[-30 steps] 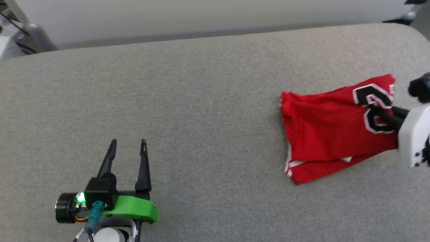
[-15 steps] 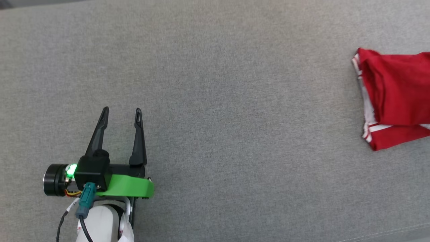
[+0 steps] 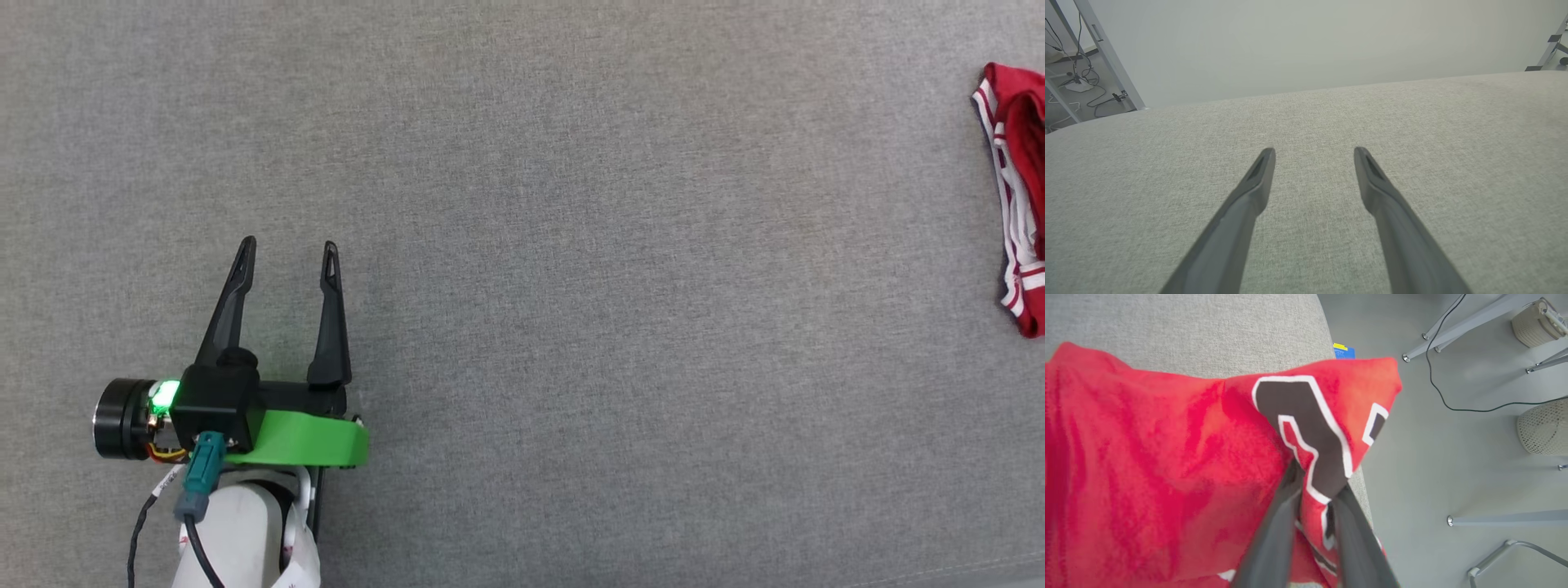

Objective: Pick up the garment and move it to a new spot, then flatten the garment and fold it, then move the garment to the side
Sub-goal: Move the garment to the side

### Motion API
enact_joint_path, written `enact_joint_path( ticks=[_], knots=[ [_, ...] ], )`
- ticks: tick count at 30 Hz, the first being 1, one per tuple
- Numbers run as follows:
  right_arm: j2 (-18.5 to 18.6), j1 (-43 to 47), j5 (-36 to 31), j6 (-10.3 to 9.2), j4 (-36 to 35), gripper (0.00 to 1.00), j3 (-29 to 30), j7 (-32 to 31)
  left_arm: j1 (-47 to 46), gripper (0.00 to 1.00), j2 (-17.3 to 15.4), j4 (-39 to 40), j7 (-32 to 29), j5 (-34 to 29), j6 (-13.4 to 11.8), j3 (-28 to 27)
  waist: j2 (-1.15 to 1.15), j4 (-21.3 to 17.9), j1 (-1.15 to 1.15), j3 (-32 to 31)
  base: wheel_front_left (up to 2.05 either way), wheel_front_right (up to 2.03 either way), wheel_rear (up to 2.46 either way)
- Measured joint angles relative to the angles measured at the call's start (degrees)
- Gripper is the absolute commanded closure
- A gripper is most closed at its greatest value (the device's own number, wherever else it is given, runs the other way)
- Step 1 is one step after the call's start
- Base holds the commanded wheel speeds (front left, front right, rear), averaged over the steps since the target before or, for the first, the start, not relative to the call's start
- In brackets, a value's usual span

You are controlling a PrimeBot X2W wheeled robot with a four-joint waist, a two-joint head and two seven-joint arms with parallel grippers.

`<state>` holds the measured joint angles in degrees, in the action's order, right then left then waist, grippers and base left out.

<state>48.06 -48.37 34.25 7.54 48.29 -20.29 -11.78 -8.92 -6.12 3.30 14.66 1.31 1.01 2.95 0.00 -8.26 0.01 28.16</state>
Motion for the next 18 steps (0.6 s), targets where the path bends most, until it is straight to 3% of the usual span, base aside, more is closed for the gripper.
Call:
enact_joint_path(
  ticks=[10,14,18],
  knots=[
    [-1.0,-0.6,-6.3,0.00,1.1,0.00,3.1,15.7,2.4,0.00,0.3,-1.6,0.0,0.7,-0.8,-0.1,0.00,0.6,-0.01,-6.5,0.00,0.00,0.00],
    [-2.5,-0.3,-8.2,0.00,-2.5,0.00,4.9,23.2,4.5,0.00,0.6,-2.3,0.0,1.1,-0.9,-0.3,0.00,1.1,-0.01,-9.7,0.00,0.00,0.00],
    [-5.6,2.0,-10.7,0.00,-8.8,0.00,8.5,26.0,5.8,0.00,0.9,-2.8,0.0,1.5,-1.0,-0.4,0.00,1.8,-0.01,-12.7,0.00,0.00,0.00]
  ],
)
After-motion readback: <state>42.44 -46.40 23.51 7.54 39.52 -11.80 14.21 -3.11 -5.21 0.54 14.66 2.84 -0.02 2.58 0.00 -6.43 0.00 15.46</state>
